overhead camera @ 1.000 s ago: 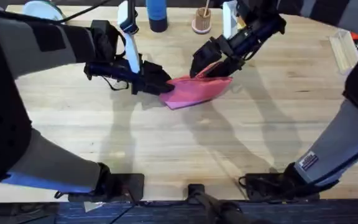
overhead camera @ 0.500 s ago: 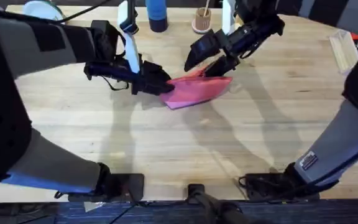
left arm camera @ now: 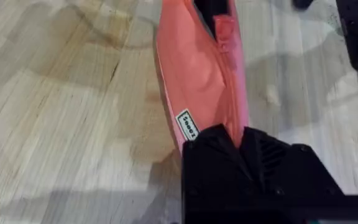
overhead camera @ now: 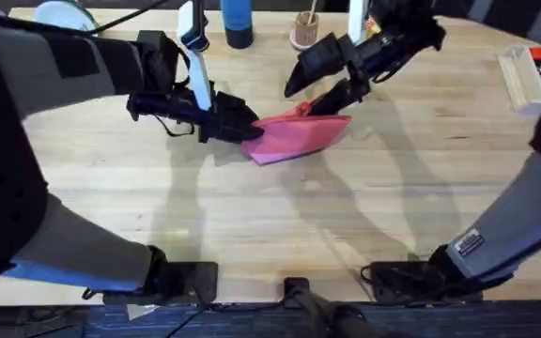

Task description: Unzip the bag, pick up the pens from the table one at a time and place them inside, then zip the bag closed.

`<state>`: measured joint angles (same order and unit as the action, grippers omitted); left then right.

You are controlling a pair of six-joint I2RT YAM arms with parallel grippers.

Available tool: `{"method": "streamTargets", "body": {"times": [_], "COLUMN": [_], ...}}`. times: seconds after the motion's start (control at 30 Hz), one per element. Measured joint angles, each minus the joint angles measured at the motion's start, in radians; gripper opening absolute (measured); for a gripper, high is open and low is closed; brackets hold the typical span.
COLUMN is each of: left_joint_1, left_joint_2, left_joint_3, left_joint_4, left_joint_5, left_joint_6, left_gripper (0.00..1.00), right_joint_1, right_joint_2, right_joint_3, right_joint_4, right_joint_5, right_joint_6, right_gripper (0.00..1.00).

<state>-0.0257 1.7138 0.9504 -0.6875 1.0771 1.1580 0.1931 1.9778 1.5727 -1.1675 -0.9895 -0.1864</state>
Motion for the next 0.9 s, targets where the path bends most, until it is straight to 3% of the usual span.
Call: {"method": "streamTargets", "body": {"times": [0.53, 0.9], "left_joint_1": [0.0, 0.0], "left_joint_2": [0.0, 0.0], "left_joint_3": [0.0, 0.0], "left_joint_4": [0.0, 0.0], "left_joint_5": [0.0, 0.0], "left_joint_6": [0.0, 0.0], "left_gripper": [0.042, 0.042], "right_joint_1": [-0.012, -0.012], "right_joint_2": [-0.052, -0.052], "right_joint_3": [0.044, 0.064], "right_joint_4": [-0.01, -0.009], "right_joint_5": [-0.032, -0.122], "right_joint_6": [0.004, 0.008], "right_gripper": [0.997, 0.997]}}
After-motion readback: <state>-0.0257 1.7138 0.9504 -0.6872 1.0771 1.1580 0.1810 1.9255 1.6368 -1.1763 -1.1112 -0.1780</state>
